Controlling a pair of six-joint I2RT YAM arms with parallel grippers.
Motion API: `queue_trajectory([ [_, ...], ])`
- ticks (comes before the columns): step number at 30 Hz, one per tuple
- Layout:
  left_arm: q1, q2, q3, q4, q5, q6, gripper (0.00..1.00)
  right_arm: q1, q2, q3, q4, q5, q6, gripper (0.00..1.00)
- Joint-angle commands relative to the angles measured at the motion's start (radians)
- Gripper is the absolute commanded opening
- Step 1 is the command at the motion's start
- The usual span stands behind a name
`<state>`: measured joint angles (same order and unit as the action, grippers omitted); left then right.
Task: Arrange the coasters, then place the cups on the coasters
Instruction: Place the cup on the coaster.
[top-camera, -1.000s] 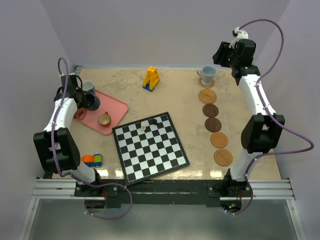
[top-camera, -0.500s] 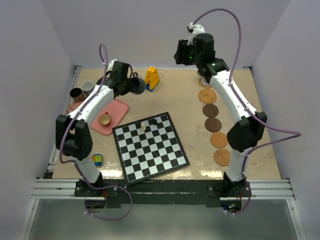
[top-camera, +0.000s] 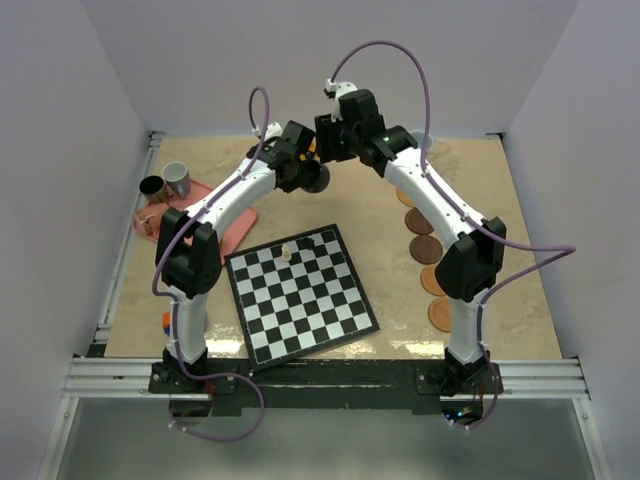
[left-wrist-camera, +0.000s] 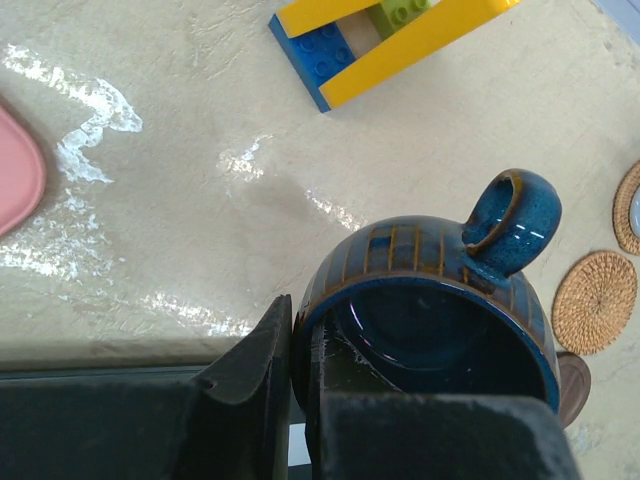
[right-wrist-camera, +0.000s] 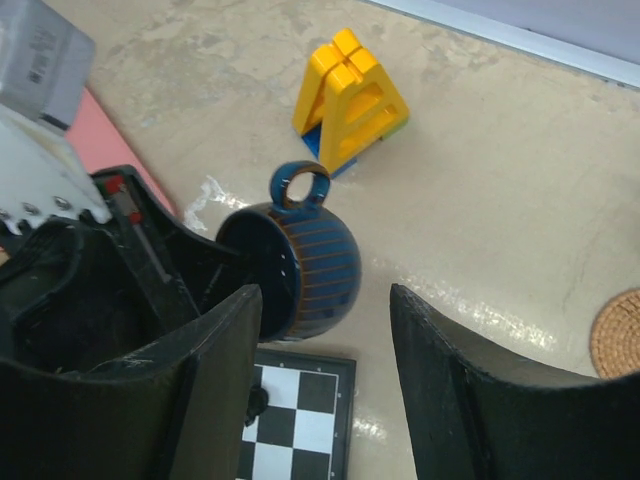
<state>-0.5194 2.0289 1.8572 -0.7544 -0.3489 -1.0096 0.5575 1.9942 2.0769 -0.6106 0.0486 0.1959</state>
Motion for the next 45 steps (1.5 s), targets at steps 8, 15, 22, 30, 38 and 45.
queue_trajectory([
  [8, -0.03, -0.067, -0.002, 0.05, -0.015, -0.115, 0.0, 0.041, 0.021, -0.023, -0.029, 0.073, -0.043, 0.57],
  [15, -0.036, -0.136, -0.087, 0.115, -0.019, -0.142, 0.0, 0.045, 0.057, -0.046, -0.029, 0.039, -0.039, 0.56],
  [22, -0.039, -0.157, -0.119, 0.148, 0.024, -0.159, 0.0, 0.055, 0.12, -0.011, -0.057, 0.066, -0.053, 0.51],
  [30, -0.039, -0.188, -0.171, 0.225, 0.114, -0.127, 0.01, 0.055, 0.146, -0.008, -0.057, 0.143, -0.064, 0.1],
  [38, -0.034, -0.237, -0.22, 0.231, 0.223, -0.041, 0.56, 0.051, 0.153, 0.008, -0.038, 0.137, -0.101, 0.0],
  [45, -0.002, -0.321, -0.377, 0.283, 0.295, -0.029, 0.59, 0.039, 0.123, -0.078, 0.066, -0.013, -0.139, 0.0],
])
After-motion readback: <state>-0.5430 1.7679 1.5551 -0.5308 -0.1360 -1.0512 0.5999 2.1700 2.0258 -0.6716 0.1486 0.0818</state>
